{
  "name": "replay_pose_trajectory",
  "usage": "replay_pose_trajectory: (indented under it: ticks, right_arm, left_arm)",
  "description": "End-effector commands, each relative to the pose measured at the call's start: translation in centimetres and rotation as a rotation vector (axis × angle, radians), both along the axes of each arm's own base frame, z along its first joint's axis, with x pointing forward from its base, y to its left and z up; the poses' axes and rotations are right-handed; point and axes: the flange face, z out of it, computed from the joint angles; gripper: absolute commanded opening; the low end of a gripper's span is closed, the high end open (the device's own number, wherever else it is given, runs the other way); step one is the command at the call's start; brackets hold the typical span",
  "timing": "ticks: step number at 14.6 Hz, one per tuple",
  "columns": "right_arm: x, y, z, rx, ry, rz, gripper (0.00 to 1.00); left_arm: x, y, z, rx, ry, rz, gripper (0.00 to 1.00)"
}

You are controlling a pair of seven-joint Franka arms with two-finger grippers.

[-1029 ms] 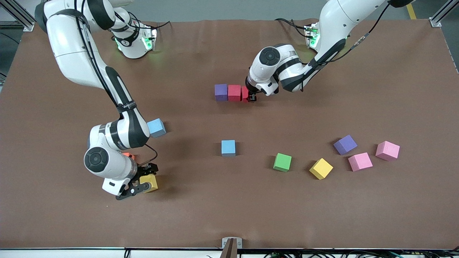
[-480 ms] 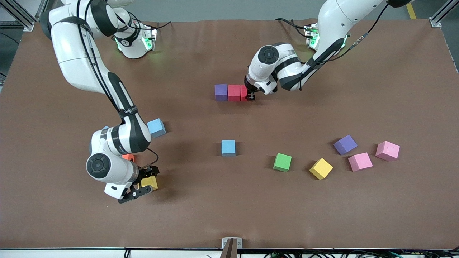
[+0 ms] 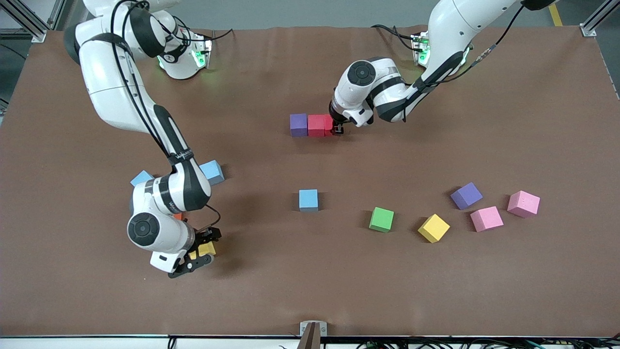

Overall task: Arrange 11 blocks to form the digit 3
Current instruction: 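Grasp the yellow block with the right gripper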

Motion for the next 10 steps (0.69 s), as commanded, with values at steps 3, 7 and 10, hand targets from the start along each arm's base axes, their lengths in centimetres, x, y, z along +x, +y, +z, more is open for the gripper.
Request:
replay_pose_trajectory:
  ticks: [3, 7, 10]
  right_arm:
    - [0.5, 0.1, 0.1, 0.001, -0.002, 0.003, 0.57]
    - [0.5, 0.5, 1.2, 0.010, -0.010, 0.000, 0.34]
    - [-1.2, 2.1, 3.5, -0.001, 0.028, -0.025, 0.33]
  left_arm:
    - [-0.7, -0.8, -0.2, -0.006, 0.021, 0.098, 0.26]
    - [-0.8, -1.1, -0.1, -0.008, 0.018, 0.094, 0.26]
    - [-0.8, -1.1, -0.2, -0.009, 0.020, 0.095, 0.27]
